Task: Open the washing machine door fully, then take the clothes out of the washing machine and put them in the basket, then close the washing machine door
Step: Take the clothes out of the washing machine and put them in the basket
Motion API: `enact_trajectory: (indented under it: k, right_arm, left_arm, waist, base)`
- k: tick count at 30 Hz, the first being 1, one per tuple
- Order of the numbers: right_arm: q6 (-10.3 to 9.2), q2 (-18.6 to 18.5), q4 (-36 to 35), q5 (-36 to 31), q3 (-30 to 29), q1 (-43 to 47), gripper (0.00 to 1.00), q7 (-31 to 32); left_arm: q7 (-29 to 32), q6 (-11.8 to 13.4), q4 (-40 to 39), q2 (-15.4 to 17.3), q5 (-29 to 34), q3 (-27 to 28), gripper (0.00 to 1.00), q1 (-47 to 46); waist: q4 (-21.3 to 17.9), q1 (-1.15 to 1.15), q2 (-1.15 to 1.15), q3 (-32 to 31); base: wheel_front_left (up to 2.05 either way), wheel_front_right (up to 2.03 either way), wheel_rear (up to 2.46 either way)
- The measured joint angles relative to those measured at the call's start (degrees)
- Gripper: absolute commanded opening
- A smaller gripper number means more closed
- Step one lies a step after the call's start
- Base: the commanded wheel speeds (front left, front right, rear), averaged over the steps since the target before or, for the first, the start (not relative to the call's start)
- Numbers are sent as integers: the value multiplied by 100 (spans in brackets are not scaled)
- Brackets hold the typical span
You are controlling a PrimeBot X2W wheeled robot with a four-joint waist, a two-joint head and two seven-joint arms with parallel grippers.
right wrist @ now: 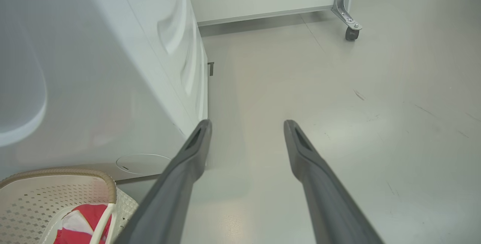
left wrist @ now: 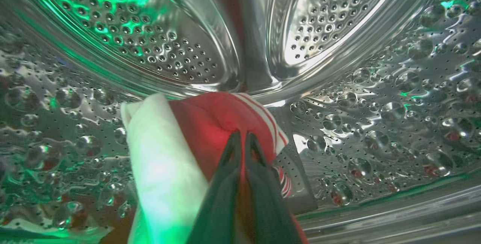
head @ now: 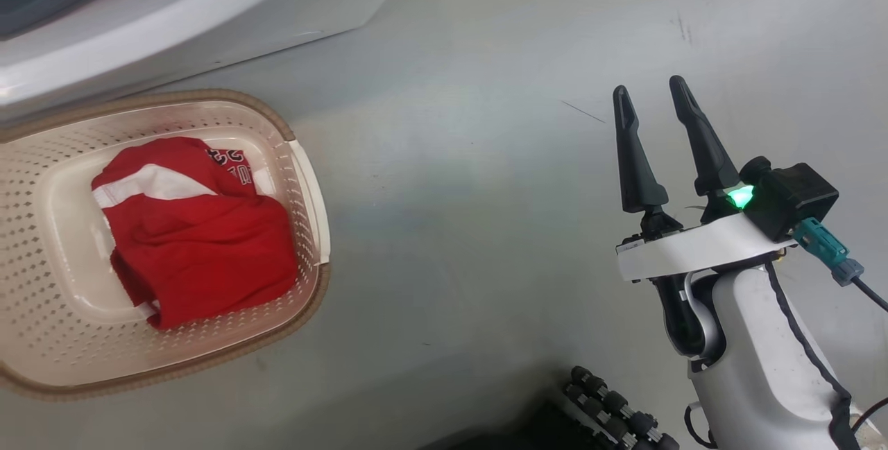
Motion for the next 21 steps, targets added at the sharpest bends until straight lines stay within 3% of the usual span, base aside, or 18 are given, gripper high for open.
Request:
enact_trajectory:
  k: [8, 21]
  right_arm:
    - [0, -3, 5, -187, -143, 1, 100, -1]
    - [1, -127, 45, -420, -353, 92, 100, -1]
  left_arm:
    - [-883, -1, -428, -282, -94, 116, 0, 686]
    - [-2239, 37, -1136, -1009, -109, 22, 0, 2257]
  waist:
    - [236, 0, 0, -155]
    - [676, 0, 0, -591]
  base:
    - [0, 0, 0]
    - [0, 0, 0]
